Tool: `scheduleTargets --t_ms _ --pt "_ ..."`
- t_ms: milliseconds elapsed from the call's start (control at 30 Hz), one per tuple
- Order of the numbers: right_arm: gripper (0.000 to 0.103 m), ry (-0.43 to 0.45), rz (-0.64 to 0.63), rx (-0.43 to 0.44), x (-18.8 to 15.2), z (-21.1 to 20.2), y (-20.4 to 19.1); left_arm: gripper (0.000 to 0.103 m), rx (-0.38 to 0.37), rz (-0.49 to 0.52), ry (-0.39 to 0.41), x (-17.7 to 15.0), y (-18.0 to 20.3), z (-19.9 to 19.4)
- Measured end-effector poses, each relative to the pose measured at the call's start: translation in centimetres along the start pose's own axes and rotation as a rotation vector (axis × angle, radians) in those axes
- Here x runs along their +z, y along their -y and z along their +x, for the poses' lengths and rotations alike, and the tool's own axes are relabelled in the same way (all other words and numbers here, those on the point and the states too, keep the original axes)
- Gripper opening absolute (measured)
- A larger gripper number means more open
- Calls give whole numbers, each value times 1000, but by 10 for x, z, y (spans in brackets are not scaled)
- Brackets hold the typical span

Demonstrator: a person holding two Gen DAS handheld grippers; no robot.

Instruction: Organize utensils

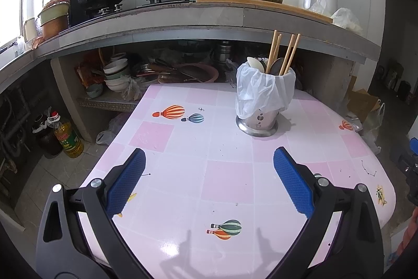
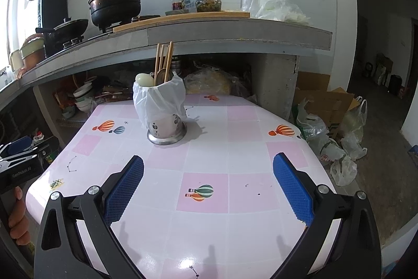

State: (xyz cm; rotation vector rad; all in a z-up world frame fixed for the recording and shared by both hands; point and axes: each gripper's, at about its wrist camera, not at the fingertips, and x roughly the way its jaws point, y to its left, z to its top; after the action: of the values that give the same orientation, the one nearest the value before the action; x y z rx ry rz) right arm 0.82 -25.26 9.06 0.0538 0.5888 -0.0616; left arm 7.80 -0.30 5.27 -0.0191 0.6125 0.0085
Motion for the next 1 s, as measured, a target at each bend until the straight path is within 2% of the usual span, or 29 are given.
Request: scheduleTargets --t_ms 1000 --pt "97 -12 -6 5 0 1 -1 95 25 -10 -1 0 -13 0"
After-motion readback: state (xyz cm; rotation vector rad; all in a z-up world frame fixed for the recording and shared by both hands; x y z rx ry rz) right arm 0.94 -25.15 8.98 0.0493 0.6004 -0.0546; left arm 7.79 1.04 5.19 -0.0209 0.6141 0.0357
